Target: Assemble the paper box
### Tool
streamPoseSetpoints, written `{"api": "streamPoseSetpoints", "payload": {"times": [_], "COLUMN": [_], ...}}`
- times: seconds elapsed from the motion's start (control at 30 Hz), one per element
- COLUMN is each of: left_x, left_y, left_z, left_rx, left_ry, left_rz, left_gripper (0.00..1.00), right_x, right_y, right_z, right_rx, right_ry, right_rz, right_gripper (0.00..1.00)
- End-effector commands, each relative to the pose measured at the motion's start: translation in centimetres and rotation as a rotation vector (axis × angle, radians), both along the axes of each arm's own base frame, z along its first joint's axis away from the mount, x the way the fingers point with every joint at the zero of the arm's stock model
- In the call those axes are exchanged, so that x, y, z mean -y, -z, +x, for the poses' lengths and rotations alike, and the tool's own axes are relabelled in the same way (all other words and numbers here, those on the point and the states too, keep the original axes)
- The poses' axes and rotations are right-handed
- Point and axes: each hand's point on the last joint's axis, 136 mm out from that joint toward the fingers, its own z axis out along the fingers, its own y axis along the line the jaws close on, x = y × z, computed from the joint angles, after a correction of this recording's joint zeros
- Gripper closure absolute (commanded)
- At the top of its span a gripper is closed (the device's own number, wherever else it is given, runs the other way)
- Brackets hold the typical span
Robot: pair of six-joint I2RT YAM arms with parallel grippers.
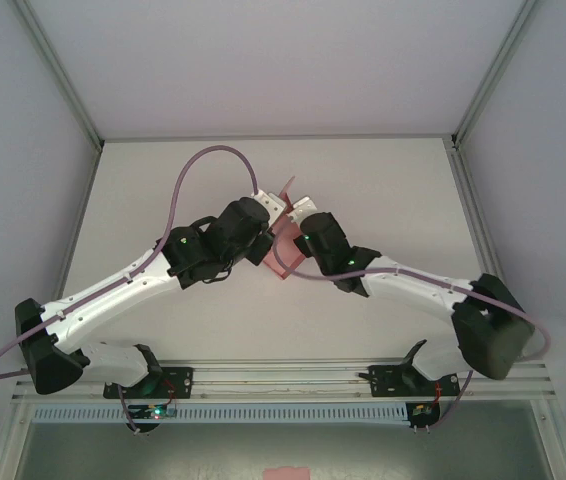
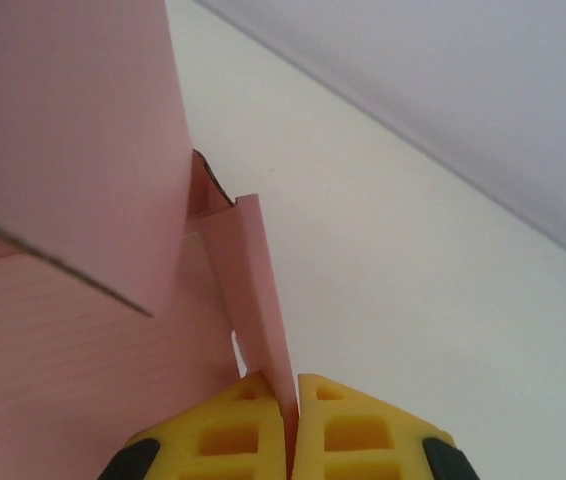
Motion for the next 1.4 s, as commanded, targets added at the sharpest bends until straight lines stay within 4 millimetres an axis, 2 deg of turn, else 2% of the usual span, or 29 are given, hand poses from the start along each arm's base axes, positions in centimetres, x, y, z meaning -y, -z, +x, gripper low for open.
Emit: {"api": "streamPoseSetpoints", "payload": {"times": [0.0, 0.13, 0.2, 0.27, 0.43, 0.6, 0.67, 0.77, 0.87, 0.93, 0.97, 1.0, 1.03, 1.07, 1.1, 1.13, 1.27, 1.3, 1.37], "left_x": [2.0, 1.1, 0.6, -0.1, -1.3, -1.8, -1.6, -1.2, -0.7, -0.4, -0.2, 0.0, 0.3, 0.3, 0.2, 0.2, 0.2, 0.1, 0.0], "left_y": [-7.7, -7.9, -7.9, -8.1, -8.5, -8.2, -8.0, -7.5, -6.5, -5.4, -4.9, -4.3, -3.5, -3.0, -2.4, -1.7, 0.0, 0.6, 1.1], "left_z": [-0.7, 0.5, 1.0, 1.4, 1.6, 1.4, 1.3, 1.1, 0.8, 0.6, 0.4, 0.3, 0.1, 0.1, 0.2, 0.1, 0.1, 0.2, 0.4], "left_rx": [0.094, 0.083, 0.083, 0.072, 0.059, 0.045, 0.036, 0.021, -0.001, -0.012, -0.021, -0.027, -0.036, -0.040, -0.043, -0.055, -0.093, -0.099, -0.106], "left_ry": [0.034, -0.026, -0.048, -0.074, -0.087, -0.090, -0.074, -0.048, -0.004, 0.029, 0.053, 0.072, 0.104, 0.111, 0.107, 0.116, 0.135, 0.130, 0.139], "left_rz": [-0.260, -0.272, -0.278, -0.308, -0.381, -0.383, -0.379, -0.365, -0.321, -0.291, -0.275, -0.257, -0.234, -0.219, -0.199, -0.174, -0.111, -0.090, -0.051], "left_gripper": [1.00, 1.00, 1.00, 1.00, 1.00, 1.00, 1.00, 1.00, 1.00, 1.00, 1.00, 1.00, 1.00, 1.00, 1.00, 1.00, 1.00, 1.00, 1.00], "right_x": [8.2, 3.2, 0.8, -0.5, -0.5, -1.9, -2.3, -2.8, -2.6, -1.9, -1.7, -1.4, -1.1, -0.8, -0.3, 0.1, 1.3, 1.4, 2.0], "right_y": [5.9, 8.8, 10.9, 11.7, 12.1, 11.4, 10.6, 9.0, 6.0, 3.2, 1.7, 0.0, -1.6, -2.9, -4.3, -5.3, -7.6, -7.7, -8.4], "right_z": [-0.2, -1.7, -4.4, -6.5, -6.9, -7.3, -6.8, -6.0, -4.3, -3.1, -2.7, -2.5, -2.4, -2.5, -2.6, -2.8, -4.8, -5.5, -6.4], "right_rx": [-0.081, -0.126, -0.214, -0.206, -0.282, -0.317, -0.293, -0.265, -0.215, -0.157, -0.122, -0.084, -0.053, -0.029, -0.004, 0.019, 0.064, 0.056, 0.044], "right_ry": [0.223, -0.123, -0.392, -0.566, -0.604, -0.647, -0.630, -0.593, -0.507, -0.432, -0.402, -0.375, -0.353, -0.334, -0.319, -0.311, -0.342, -0.361, -0.377], "right_rz": [-0.479, -0.438, -0.450, -0.457, -0.493, -0.387, -0.348, -0.290, -0.192, -0.137, -0.115, -0.080, -0.049, -0.020, 0.010, 0.032, 0.134, 0.170, 0.264], "right_gripper": [1.00, 1.00, 1.00, 1.00, 1.00, 1.00, 1.00, 0.87, 0.79, 0.83, 0.77, 0.63, 0.60, 0.57, 0.42, 0.36, 0.25, 0.22, 0.20]}}
